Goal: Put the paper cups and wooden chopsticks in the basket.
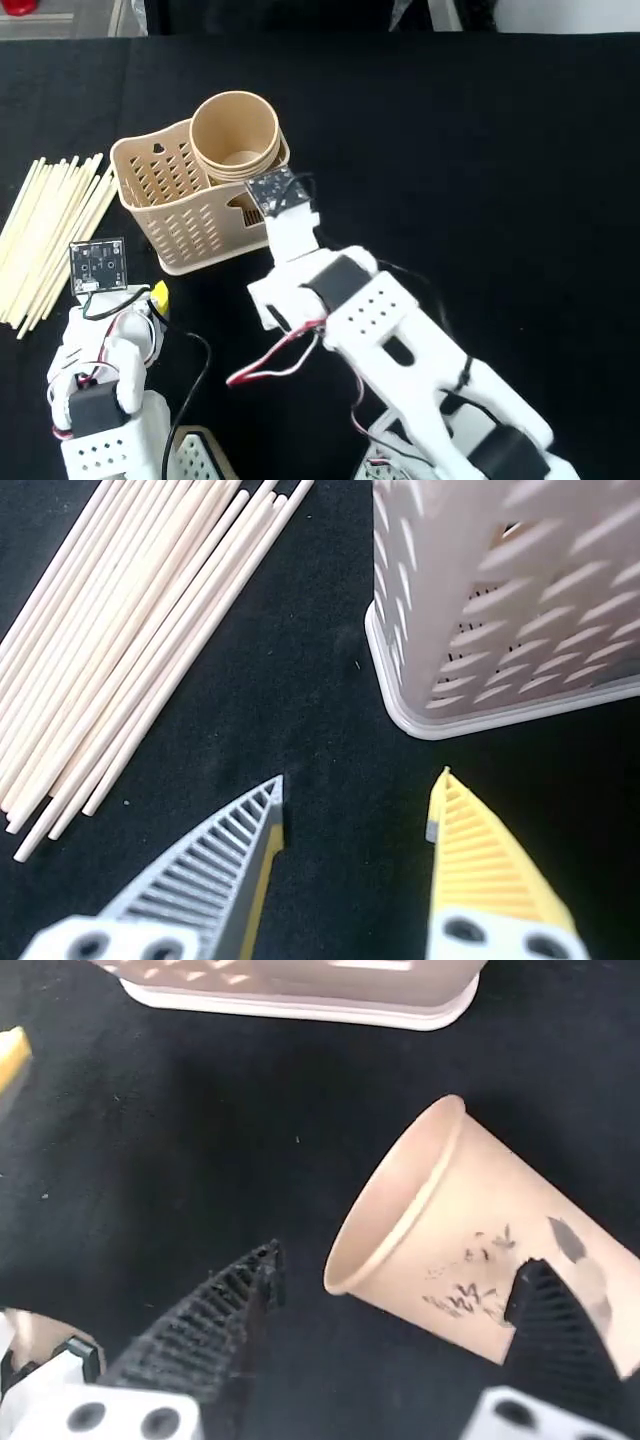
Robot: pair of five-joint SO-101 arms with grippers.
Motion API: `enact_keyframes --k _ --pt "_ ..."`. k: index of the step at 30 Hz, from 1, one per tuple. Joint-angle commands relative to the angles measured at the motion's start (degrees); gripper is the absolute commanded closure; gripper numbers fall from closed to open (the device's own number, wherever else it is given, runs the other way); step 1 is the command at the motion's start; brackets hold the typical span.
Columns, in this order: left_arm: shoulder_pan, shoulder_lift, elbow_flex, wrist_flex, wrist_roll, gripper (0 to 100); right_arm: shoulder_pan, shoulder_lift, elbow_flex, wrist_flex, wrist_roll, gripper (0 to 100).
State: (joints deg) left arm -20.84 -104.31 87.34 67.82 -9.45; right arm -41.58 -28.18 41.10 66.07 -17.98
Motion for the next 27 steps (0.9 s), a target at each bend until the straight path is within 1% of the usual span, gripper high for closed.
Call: enact_keyframes --k 1,9,11,13,16,19,21,25,27 --pt "0.0 -0.1 -0.6 -0.5 -0.2 77 2.3 2.3 -0.2 -2.5 2.9 65.0" --pt "0.0 -0.1 -0.6 -0.4 -0.2 77 18.1 4.4 0.1 -9.1 21.5 65.2" --pt "0.0 -0.1 -0.6 -0.4 -0.2 77 20.9 4.2 0.1 -9.4 26.5 65.8" --pt "0.0 -0.1 -0.6 -0.4 -0.2 77 22.2 4.0 0.1 -7.7 29.9 70.4" --pt "0.0 -0.1 -0.6 -0.4 -0.2 77 22.0 4.0 0.1 -4.6 32.5 83.5" --pt "0.0 -0.1 -0.6 -0.4 -0.2 77 23.5 2.7 0.1 -4.0 34.1 95.7" --pt "0.0 -0.1 -0.6 -0.4 -0.2 77 25.9 0.7 0.7 -3.8 39.3 95.1" --pt "0.0 -0.1 -0.6 -0.4 -0.2 77 34.2 -5.8 5.7 -6.3 49.9 95.0" --pt "0.0 -0.1 -0.6 -0.4 -0.2 77 37.8 -10.9 9.6 -7.1 54.8 96.6"
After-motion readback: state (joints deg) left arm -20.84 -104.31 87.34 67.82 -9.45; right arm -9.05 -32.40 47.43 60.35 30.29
